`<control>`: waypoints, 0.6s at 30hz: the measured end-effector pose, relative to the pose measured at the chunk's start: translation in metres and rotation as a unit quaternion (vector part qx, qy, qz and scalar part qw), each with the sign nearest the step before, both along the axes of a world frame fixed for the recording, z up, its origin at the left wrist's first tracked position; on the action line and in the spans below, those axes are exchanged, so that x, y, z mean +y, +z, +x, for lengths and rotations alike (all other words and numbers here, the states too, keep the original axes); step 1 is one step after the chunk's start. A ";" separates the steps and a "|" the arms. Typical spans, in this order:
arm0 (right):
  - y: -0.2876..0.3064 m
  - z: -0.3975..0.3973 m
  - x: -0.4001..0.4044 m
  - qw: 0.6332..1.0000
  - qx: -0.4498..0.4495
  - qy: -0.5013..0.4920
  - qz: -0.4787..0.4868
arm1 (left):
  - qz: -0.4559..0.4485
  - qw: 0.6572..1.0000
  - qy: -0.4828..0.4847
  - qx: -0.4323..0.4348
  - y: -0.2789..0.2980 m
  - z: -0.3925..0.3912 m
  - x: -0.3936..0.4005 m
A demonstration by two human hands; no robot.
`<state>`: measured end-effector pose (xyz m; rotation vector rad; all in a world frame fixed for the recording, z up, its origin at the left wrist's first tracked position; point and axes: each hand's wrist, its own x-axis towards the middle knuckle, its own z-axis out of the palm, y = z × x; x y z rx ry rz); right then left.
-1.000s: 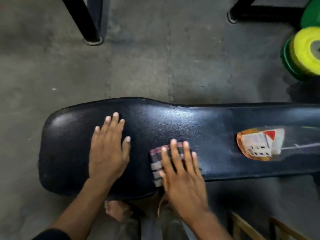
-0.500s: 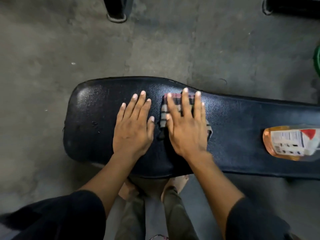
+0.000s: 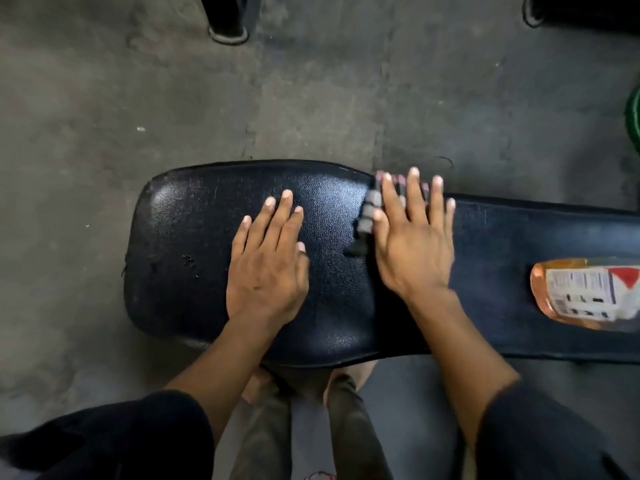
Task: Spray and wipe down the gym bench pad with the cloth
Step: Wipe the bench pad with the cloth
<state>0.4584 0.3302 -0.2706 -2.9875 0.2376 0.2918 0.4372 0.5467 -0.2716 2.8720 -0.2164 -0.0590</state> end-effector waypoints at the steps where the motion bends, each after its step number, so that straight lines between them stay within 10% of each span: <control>1: -0.002 0.015 0.013 1.000 -0.002 0.005 0.005 | -0.002 1.000 0.001 0.001 0.000 0.000 0.000; 12: 0.000 -0.136 0.033 0.990 0.021 0.137 0.026 | -0.065 0.997 0.033 0.006 0.005 0.004 0.001; 18: -0.002 -0.047 0.027 1.000 0.009 0.006 0.000 | -0.047 0.998 0.027 -0.009 -0.002 0.003 0.000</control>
